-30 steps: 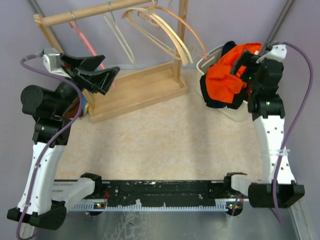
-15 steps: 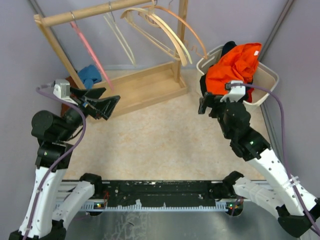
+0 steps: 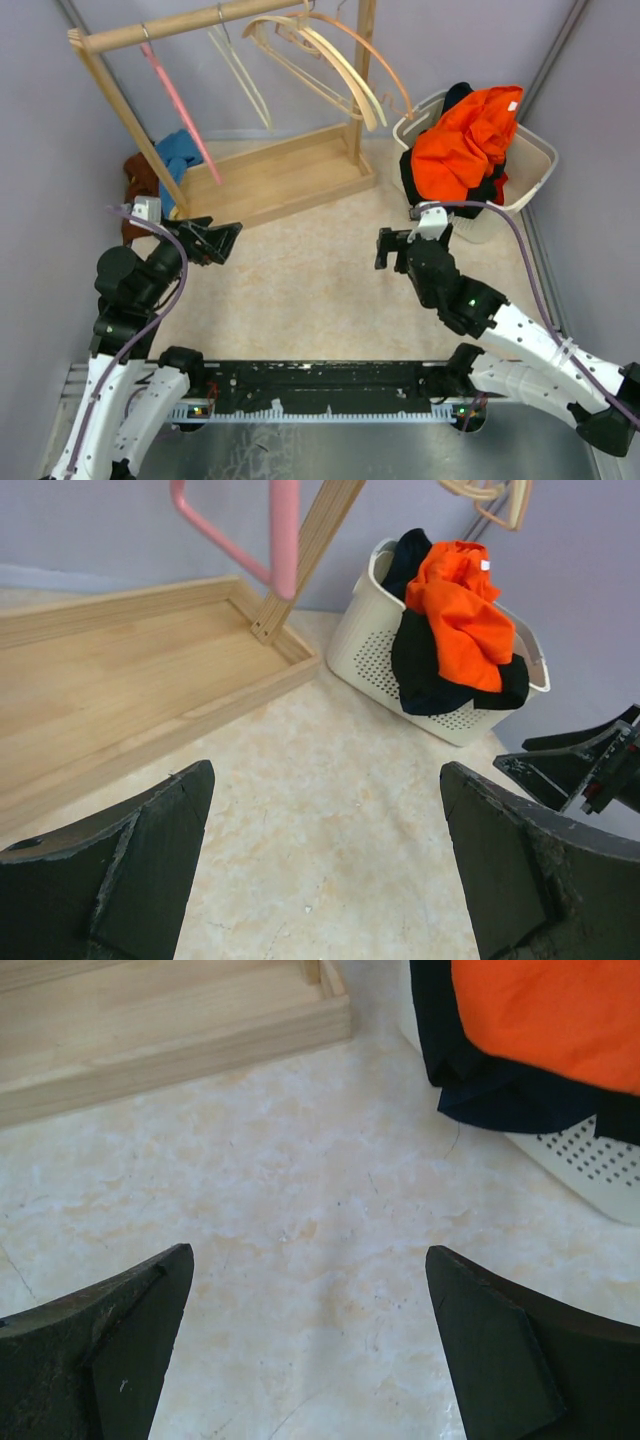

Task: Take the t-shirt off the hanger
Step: Reset both arms

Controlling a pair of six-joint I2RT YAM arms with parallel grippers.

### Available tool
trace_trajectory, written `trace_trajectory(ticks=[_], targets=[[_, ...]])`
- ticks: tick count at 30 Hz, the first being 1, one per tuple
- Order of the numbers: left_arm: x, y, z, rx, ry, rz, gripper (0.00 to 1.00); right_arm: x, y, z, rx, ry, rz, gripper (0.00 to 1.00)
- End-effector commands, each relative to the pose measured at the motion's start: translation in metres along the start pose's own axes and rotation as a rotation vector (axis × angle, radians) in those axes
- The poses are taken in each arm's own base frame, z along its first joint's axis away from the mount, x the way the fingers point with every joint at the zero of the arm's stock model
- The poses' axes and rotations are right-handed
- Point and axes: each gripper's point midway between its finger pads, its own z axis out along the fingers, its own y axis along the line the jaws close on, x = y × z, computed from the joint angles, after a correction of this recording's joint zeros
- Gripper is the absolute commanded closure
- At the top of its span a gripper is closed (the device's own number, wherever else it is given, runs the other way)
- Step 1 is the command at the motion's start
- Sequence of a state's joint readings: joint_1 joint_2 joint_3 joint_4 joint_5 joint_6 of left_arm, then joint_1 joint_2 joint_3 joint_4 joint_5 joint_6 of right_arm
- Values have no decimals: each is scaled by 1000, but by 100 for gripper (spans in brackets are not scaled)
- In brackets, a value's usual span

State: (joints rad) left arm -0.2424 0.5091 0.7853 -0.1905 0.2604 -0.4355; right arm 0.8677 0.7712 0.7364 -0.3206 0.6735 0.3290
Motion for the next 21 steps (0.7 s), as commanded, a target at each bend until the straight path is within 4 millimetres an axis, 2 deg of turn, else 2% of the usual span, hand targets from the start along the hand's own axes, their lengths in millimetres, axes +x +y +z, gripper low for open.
trace_trajectory(ticks=[1, 8, 16, 21], targets=[[14, 14, -1, -46, 11, 17, 1, 8, 8, 2, -14, -32, 84, 1], [26, 22, 0, -51, 11, 40, 1, 45, 25, 6, -96, -32, 59, 1], [35, 30, -2, -62, -11, 39, 1, 76, 35, 11, -129, -47, 54, 1], [43, 34, 2, -61, -13, 21, 1, 77, 35, 14, -108, -41, 20, 1]])
